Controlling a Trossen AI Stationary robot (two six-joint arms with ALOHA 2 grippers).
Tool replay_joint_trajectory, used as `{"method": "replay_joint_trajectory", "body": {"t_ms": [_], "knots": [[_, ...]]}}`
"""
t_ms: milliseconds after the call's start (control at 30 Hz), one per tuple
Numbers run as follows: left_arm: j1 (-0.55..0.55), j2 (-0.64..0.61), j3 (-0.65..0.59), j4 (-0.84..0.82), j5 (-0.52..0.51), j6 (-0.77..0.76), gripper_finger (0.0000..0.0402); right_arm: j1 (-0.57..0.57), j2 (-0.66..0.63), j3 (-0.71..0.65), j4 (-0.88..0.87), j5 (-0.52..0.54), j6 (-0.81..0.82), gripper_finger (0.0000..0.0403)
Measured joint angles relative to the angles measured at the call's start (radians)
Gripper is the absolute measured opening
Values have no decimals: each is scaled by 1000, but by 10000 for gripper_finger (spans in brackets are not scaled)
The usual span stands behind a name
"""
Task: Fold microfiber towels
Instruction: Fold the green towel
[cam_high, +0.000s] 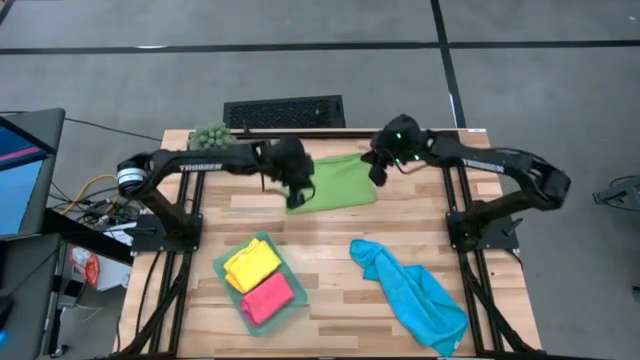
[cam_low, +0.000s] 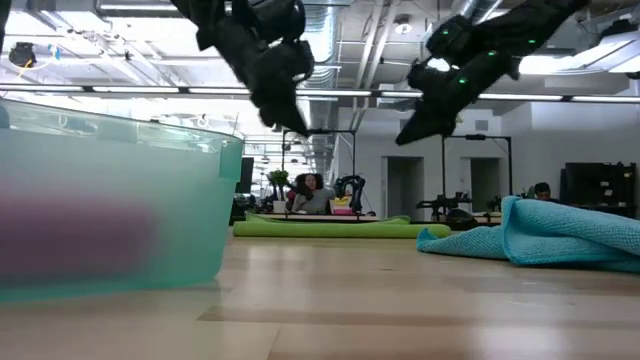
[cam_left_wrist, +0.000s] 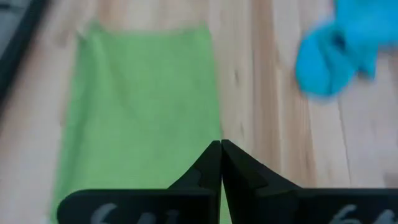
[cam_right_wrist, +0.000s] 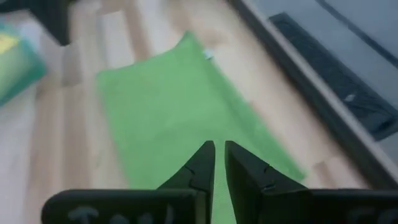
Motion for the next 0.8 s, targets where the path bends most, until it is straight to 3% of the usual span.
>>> {"method": "replay_joint_trajectory", "body": {"t_ms": [100, 200, 433, 600, 800], "knots": [[-71, -2, -59, -43, -101, -31, 3, 43, -51, -94, 10, 4, 18, 61], [-123, -3, -144, 7, -122, -47, 18, 83, -69, -190, 51, 29, 38, 61], [-160, -2, -262, 82, -137, -128, 101, 138, -64, -318, 157, 105, 23, 87], [-159, -2, -322, 153, -204, -193, 149, 149, 4, -343, 198, 137, 24, 100], [-164, -2, -383, 206, -194, -248, 159, 177, 149, -361, 251, 138, 31, 98]]}}
